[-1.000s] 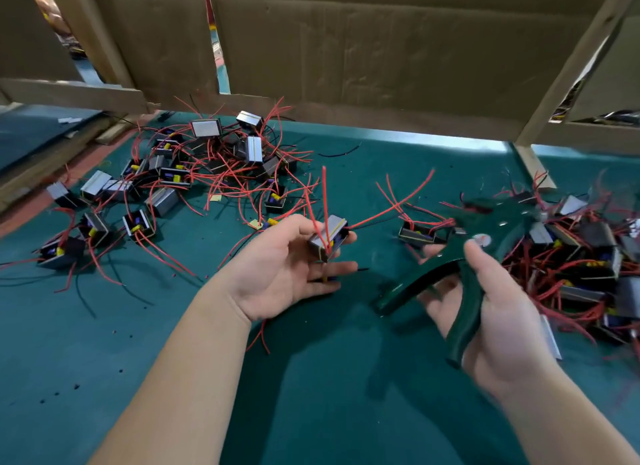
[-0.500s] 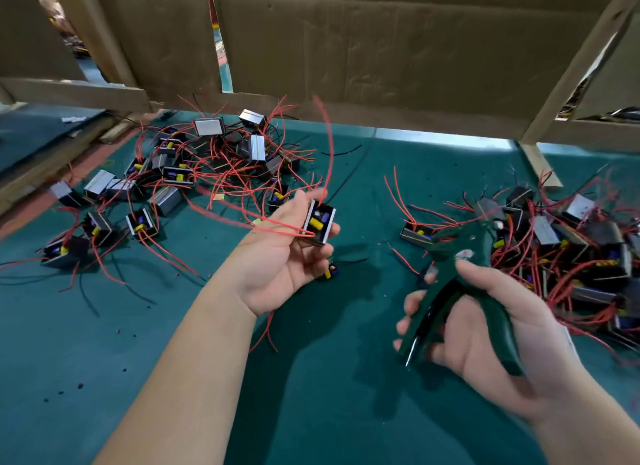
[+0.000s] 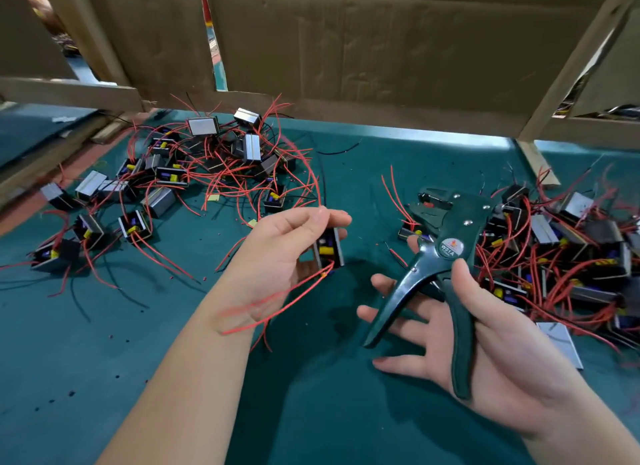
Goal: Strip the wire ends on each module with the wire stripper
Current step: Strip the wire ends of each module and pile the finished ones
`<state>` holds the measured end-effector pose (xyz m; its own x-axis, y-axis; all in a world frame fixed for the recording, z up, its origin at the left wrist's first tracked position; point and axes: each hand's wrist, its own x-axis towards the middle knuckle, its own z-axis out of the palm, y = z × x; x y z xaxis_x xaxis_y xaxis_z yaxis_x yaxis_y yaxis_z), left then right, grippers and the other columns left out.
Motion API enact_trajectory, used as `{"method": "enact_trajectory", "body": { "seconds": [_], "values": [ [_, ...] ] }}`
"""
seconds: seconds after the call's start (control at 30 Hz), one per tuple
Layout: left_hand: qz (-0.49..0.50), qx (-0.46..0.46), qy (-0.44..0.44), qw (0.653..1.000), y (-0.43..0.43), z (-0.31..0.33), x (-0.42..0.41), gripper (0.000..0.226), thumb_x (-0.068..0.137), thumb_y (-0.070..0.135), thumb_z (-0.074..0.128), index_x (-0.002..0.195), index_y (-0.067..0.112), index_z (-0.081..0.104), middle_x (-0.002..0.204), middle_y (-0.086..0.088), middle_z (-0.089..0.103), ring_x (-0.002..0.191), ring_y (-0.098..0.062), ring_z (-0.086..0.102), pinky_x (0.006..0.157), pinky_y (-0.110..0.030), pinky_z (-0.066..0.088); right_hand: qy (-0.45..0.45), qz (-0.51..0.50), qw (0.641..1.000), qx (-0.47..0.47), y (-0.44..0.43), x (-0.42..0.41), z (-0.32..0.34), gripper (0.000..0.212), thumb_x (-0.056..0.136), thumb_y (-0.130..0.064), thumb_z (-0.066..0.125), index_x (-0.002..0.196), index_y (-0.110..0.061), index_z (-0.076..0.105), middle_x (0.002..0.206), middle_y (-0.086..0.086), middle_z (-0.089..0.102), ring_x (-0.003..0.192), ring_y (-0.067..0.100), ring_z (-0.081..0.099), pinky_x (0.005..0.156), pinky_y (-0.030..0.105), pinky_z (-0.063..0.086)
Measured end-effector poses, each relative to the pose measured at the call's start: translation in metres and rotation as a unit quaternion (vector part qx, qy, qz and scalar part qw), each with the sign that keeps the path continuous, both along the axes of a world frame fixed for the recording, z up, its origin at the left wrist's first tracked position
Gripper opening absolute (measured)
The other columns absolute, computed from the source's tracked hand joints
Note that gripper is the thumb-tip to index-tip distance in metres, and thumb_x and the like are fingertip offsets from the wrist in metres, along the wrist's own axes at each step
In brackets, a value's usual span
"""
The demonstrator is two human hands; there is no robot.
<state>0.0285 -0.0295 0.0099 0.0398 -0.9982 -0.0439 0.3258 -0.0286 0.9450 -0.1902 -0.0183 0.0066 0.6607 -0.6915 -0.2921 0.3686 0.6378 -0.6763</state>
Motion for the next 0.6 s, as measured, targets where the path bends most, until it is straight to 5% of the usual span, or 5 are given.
{"method": "enact_trajectory", "body": {
  "seconds": [0.13,0.3,0.47,0.6],
  "values": [
    [0.024,-0.050,-0.012,0.998,0.000,0.001,-0.004,0.027,0.084,0.028,0.052,0.099,0.017,0.071,0.095,-0.002,0.074,0.095,-0.015,0.063,0.073,-0.026,0.053,-0.049,-0.004,0.999,-0.006,0.000,-0.001,-0.001,0.048,0.088,-0.048,0.054,0.135,-0.038,0.052,0.124,0.015,0.062,0.123,0.045,0.051,0.100,0.066,0.032],
    [0.060,-0.066,0.017,0.996,-0.003,0.002,-0.008,0.023,0.081,0.020,0.056,0.104,0.016,0.054,0.086,-0.005,0.075,0.085,-0.015,0.068,0.069,-0.029,0.052,-0.012,-0.064,0.998,-0.017,-0.003,0.008,-0.002,0.049,0.080,-0.025,0.057,0.126,-0.007,0.058,0.094,0.017,0.067,0.083,0.044,0.067,0.074,0.051,0.057],
    [0.077,-0.104,0.038,0.991,-0.003,0.000,-0.009,0.006,0.092,0.006,0.052,0.097,0.009,0.053,0.087,-0.008,0.075,0.085,-0.019,0.071,0.070,-0.023,0.054,0.030,-0.132,0.990,-0.047,-0.013,0.006,-0.008,0.027,0.080,-0.009,0.052,0.105,-0.001,0.058,0.113,0.022,0.068,0.093,0.047,0.067,0.072,0.047,0.058],
    [0.073,-0.179,-0.037,0.980,0.002,0.002,-0.013,0.013,0.080,0.013,0.060,0.087,0.006,0.053,0.088,-0.005,0.073,0.090,-0.018,0.070,0.081,-0.021,0.051,0.083,-0.222,0.968,-0.086,-0.026,0.003,-0.010,0.025,0.091,-0.002,0.047,0.115,0.002,0.053,0.115,0.017,0.068,0.095,0.044,0.067,0.075,0.046,0.058]
  ]
}}
